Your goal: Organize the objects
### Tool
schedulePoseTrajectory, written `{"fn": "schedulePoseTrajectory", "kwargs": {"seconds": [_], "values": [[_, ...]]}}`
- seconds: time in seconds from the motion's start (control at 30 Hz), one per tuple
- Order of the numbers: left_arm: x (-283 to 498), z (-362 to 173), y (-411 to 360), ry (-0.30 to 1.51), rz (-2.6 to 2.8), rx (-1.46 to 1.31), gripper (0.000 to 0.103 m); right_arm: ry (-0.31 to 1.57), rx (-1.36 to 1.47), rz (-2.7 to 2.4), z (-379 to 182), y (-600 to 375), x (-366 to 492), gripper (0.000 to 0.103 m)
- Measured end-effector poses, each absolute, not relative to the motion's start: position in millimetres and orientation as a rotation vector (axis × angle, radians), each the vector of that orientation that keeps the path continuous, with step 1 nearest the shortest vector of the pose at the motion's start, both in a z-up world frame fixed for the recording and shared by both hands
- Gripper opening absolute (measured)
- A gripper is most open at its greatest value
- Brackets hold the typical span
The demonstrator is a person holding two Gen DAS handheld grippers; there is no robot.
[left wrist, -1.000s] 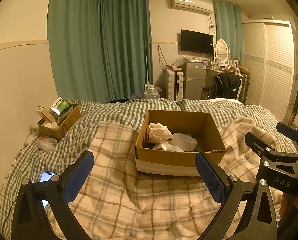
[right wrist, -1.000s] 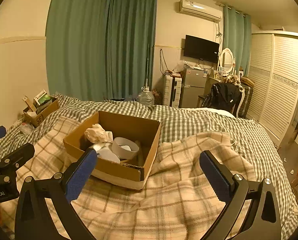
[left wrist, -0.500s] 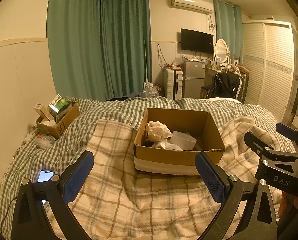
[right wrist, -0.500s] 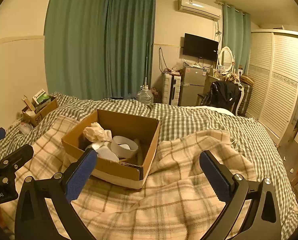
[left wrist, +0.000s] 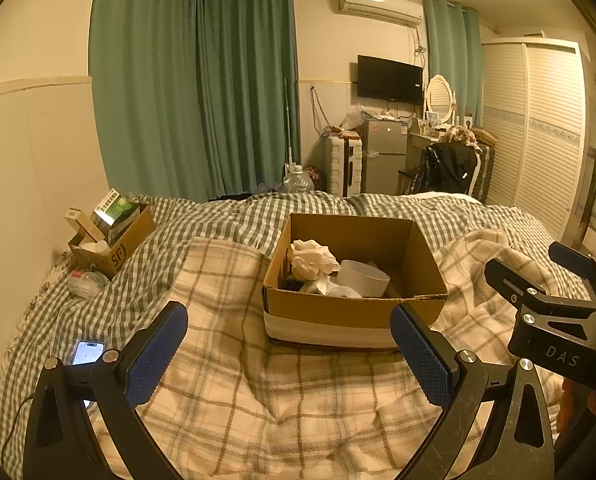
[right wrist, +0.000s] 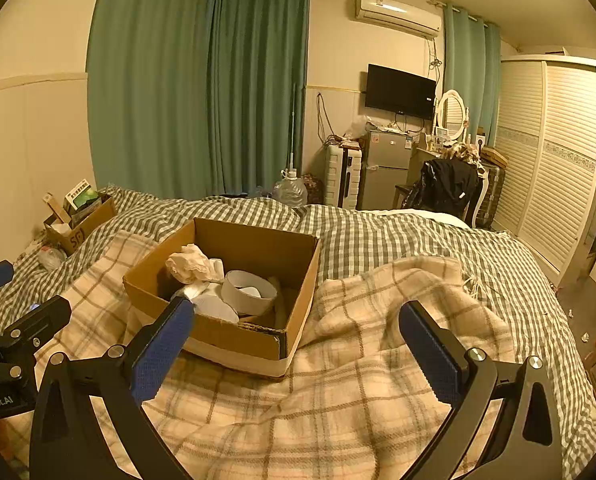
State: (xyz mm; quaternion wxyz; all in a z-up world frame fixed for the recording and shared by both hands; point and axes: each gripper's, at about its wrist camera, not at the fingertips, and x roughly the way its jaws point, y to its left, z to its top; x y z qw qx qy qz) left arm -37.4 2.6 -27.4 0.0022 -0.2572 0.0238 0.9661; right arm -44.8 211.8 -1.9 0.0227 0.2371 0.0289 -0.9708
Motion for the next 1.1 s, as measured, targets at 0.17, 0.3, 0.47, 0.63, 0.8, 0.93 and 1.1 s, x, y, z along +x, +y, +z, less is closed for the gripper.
{"fn": "schedulePoseTrajectory", "kwargs": {"seconds": [0.17,0.3,0.47,0.63,0.8,0.93,1.1], "values": [[-37.4,-27.5,2.1,0.073,3.027,-0.805,0.103,0.089,0.735,-3.007,-2.0,211.7,-44.4,0.103],[-37.3,-27.7,0.8,0.058,3.022,-0.807,0.103,0.060,0.750,-2.991,-3.6,212.2,-45.9,0.103],[-37.0,-29.0,1.7,0.055,3.025,-0.811,0.103,0.075,0.760,-2.992,-5.7,210.6,-46.5,0.103],[-36.5,-28.6,2.4,0.071,3.028,-0.797,0.103,0.062,0.769,-2.988,-5.7,210.9,-47.4,0.103],[-36.2,-27.7,1.3,0.057,3.030,-0.793,0.103,0.067,0.763,-2.995,-5.6,210.2,-46.8,0.103],[-35.7,-27.5,1.2,0.058,3.032,-0.792,0.103,0.069,0.763,-2.995,-5.5,209.7,-46.8,0.103],[-35.8,-27.6,1.2,0.057,3.032,-0.793,0.103,0.072,0.763,-2.996,-5.4,209.2,-46.7,0.103]]}}
